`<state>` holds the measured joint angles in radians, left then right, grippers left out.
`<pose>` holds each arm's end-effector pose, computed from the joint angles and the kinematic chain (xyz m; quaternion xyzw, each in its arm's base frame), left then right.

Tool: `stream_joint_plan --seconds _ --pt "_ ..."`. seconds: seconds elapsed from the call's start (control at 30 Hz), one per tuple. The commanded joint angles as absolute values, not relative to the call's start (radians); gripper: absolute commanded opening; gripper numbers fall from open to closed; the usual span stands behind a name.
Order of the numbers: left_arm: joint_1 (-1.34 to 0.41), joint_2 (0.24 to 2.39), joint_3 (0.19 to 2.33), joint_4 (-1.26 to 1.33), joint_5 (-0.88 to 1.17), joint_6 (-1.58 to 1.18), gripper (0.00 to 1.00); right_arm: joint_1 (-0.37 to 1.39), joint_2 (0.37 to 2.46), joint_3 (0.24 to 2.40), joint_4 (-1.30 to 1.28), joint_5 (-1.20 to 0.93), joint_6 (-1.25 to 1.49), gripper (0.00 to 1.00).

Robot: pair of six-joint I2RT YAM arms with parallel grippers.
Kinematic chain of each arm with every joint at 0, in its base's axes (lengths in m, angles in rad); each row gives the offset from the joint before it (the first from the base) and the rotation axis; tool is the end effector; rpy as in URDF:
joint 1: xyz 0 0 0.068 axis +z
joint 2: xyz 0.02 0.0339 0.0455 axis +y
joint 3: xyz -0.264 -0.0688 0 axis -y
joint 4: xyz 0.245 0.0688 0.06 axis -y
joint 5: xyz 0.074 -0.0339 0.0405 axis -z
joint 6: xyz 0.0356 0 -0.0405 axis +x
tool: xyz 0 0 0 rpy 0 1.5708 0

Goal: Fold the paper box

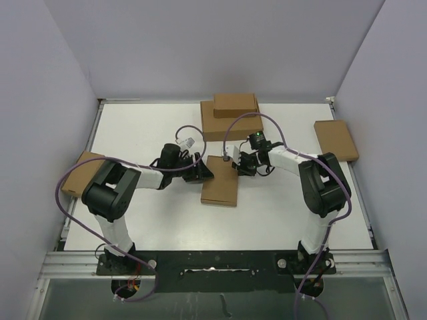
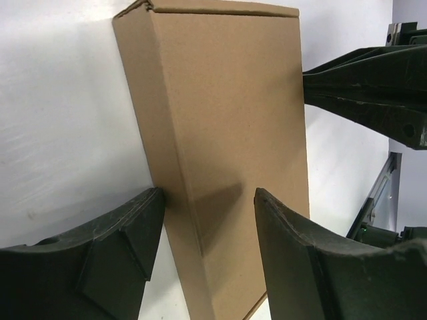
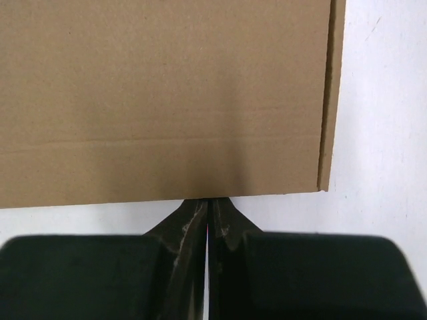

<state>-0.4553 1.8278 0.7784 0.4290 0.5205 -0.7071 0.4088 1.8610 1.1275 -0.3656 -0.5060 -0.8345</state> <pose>0.3034 -0.1683 0.1253 0.0089 0.8672 -0.4340 0.2439 0.3285 0.1611 0.1534 -0.5958 0.7312 0.1901 0.2725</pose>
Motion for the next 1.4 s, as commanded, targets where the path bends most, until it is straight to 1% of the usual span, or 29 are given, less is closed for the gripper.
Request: stream_joint_plan --seconds 0.0,0.13,0.27,0.4,0.53,0.73,0.87,0.97,1.13,1.23,1.37 --pt "-0.541 1.873 0.839 0.424 0.568 -0.680 0.54 0.470 1.868 1.172 -0.386 -0.593 -0.829 0.00" --pt "-0.534 1.842 0.819 0.414 0.521 -0.703 0.57 0.446 1.819 1.184 -0.464 -0.577 -0.878 0.02" --pt "-0.512 1.732 0.811 0.285 0.416 -0.673 0.62 0.365 1.743 1.142 -0.527 -0.558 -0.980 0.06" --pt "-0.504 1.593 0.798 0.207 0.340 -0.638 0.66 0.269 1.649 1.061 -0.600 -0.693 -1.099 0.07" --pt "-0.505 1.519 0.764 0.189 0.335 -0.634 0.67 0.270 1.595 0.977 -0.650 -0.800 -1.183 0.08" --pt "-0.539 1.498 0.660 0.246 0.341 -0.680 0.66 0.356 1.628 0.967 -0.624 -0.757 -1.071 0.05" --pt "-0.551 1.545 0.626 0.300 0.350 -0.705 0.65 0.454 1.708 1.018 -0.644 -0.665 -1.003 0.05" --pt "-0.567 1.595 0.627 0.337 0.365 -0.716 0.64 0.488 1.745 1.043 -0.635 -0.612 -0.932 0.05" --pt "-0.614 1.676 0.656 0.390 0.419 -0.727 0.58 0.498 1.765 1.065 -0.567 -0.613 -0.767 0.05" --pt "-0.651 1.703 0.662 0.422 0.426 -0.743 0.57 0.482 1.763 1.081 -0.528 -0.653 -0.665 0.05" --pt "-0.660 1.700 0.632 0.438 0.398 -0.774 0.58 0.419 1.743 1.067 -0.555 -0.721 -0.721 0.06"
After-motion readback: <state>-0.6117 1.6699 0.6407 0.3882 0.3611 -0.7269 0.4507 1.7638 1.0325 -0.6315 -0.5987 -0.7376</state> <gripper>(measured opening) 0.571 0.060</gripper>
